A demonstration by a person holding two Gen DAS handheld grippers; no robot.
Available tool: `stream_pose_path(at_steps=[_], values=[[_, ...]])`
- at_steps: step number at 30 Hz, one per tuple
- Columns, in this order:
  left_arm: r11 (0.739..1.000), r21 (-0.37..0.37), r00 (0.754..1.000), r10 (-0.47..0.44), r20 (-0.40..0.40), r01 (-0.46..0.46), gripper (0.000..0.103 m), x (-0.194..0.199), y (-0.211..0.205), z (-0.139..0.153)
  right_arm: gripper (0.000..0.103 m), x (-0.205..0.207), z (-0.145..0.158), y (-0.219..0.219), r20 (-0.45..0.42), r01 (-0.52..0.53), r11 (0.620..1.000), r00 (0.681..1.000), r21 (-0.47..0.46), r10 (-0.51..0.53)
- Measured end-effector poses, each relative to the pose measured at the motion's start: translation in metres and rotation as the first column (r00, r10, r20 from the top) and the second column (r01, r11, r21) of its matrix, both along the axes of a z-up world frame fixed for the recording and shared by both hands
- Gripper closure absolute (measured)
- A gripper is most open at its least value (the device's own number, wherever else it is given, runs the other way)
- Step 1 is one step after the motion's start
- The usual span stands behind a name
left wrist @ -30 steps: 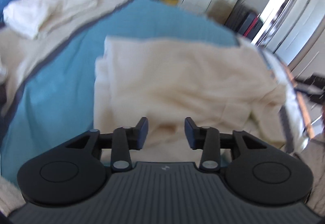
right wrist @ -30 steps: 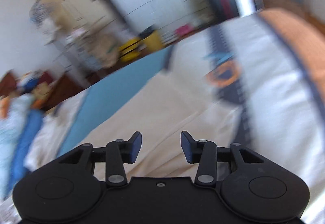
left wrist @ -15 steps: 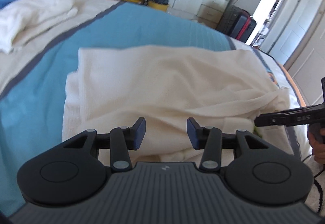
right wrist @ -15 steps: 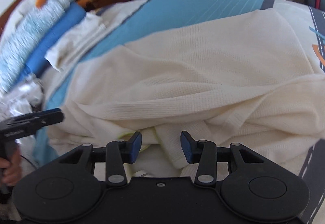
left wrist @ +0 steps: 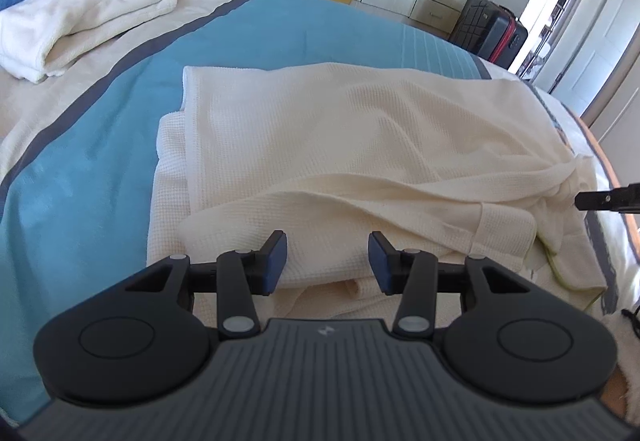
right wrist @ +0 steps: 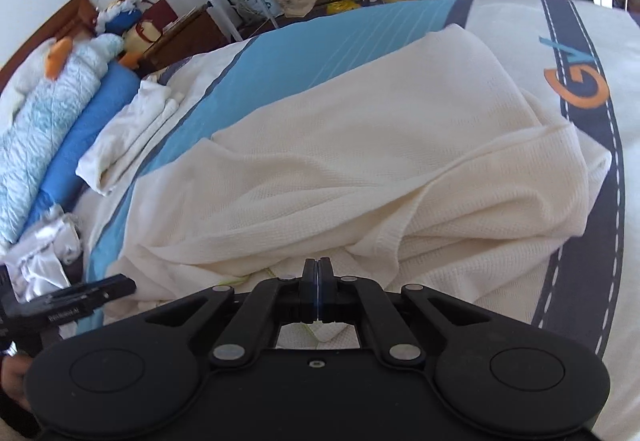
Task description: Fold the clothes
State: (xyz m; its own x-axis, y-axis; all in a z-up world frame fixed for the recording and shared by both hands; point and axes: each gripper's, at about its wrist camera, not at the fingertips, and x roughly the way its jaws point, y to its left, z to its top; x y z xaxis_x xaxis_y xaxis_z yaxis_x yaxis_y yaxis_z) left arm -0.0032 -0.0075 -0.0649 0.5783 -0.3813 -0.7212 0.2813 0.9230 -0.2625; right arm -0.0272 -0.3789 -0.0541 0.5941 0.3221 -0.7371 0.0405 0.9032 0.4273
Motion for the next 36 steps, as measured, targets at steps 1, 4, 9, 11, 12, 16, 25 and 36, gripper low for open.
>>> stream_pose_path(at_steps=[1, 4, 9, 11, 12, 16, 25, 36], values=[[1.0, 0.003, 1.0, 0.001, -0.001, -0.001, 0.059, 0.0, 0.0, 0.0, 0.102, 0.001, -0.002, 0.0, -0.005, 0.005, 1.0, 1.0, 0.001, -0.005], [1.0, 0.012, 1.0, 0.002, 0.001, -0.002, 0.058, -0.001, -0.001, -0.001, 0.102, 0.004, -0.004, 0.003, -0.005, 0.02, 1.0, 1.0, -0.023, -0.02], [1.0, -0.017, 1.0, 0.024, 0.0, -0.024, 0.058, 0.002, 0.001, 0.001, 0.102, 0.002, 0.002, -0.009, 0.007, 0.089, 0.995, 0.996, -0.033, -0.089], [0.999, -0.039, 1.0, 0.02, 0.012, -0.02, 0.058, 0.009, -0.004, 0.013, 0.102, 0.001, 0.01, -0.021, 0.011, 0.111, 0.992, 0.994, -0.052, -0.111], [1.0, -0.028, 0.999, 0.002, 0.039, -0.001, 0.058, 0.01, -0.01, 0.022, 0.102, -0.001, 0.015, -0.029, 0.02, 0.124, 0.99, 0.992, -0.063, -0.122], [0.999, -0.006, 0.995, -0.053, 0.081, 0.054, 0.052, 0.016, -0.034, 0.038, 0.102, -0.015, 0.045, -0.085, 0.076, 0.201, 0.97, 0.978, -0.135, -0.192], [0.999, 0.034, 0.999, -0.039, 0.009, 0.038, 0.052, 0.01, -0.047, 0.012, 0.102, -0.073, 0.035, -0.239, 0.084, 0.483, 0.747, 0.859, -0.457, -0.505], [0.998, 0.054, 1.0, 0.011, 0.013, -0.012, 0.049, 0.01, -0.034, 0.018, 0.037, -0.095, 0.067, -0.258, 0.278, 0.736, 0.635, 0.677, -0.235, -0.682]])
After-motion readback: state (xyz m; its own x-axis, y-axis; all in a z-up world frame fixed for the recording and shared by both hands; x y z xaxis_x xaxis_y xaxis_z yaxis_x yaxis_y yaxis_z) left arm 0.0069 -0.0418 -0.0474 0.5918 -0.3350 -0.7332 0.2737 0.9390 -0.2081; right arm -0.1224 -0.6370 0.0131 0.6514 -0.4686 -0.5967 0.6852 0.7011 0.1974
